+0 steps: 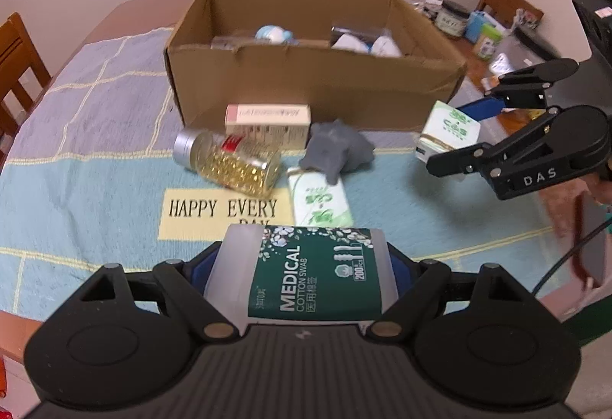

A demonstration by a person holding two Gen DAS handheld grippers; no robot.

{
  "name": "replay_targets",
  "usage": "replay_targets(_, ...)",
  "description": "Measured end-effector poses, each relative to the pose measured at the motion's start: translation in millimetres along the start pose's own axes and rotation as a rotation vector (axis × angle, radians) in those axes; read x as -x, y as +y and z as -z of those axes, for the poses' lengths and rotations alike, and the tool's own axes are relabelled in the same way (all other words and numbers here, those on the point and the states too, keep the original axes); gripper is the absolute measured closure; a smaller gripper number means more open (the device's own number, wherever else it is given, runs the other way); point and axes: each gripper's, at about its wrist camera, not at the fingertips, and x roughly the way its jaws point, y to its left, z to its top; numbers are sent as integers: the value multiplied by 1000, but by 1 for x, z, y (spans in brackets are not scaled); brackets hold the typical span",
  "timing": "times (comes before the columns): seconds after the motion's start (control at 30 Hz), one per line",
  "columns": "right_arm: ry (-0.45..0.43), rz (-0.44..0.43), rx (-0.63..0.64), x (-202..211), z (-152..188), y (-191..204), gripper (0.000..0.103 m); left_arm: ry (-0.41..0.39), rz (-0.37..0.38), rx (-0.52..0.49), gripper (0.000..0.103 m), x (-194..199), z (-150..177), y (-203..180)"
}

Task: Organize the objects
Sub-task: 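Carry the swab tub and C&S pack over the box and release them inside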

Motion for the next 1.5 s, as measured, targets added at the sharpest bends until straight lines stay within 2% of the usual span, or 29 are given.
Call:
replay_targets(0.17, -55, -4, -22, 29, -21, -7, 34, -1, 17, -23, 19, 17, -22, 2)
replay_targets(0.4, -130, 38, -66, 53, -47, -17, 34, -60, 30, -93, 19, 32, -68, 4)
replay_targets(0.57, -166, 87, -93, 55, -69, -25, 34, -112, 55, -148, 19, 33, -113, 13)
replay_targets(0.77, -167, 156, -135, 45, -98, -33, 34, -149, 72, -201, 19, 19, -168, 29)
replay_targets(0.83, -162, 166, -160, 40, -107, -36, 26, -153, 79, -214, 19, 12, -184, 34)
replay_targets(0.87, -162, 167, -174, 39, -110, -37, 12, -155, 81, -222, 19, 8, -191, 36)
replay_targets(0.9, -168, 167, -187, 38, -112, -37, 5, -157, 80, -230, 19, 3, -199, 38)
replay_targets(1.17, -164, 214, -250, 33, -118, -36, 0, -154, 98, -279, 19, -33, -240, 45)
replay_targets(1.5, -125, 273, -334, 36, -109, -41, 0, -129, 104, -257, 19, -79, -270, 58)
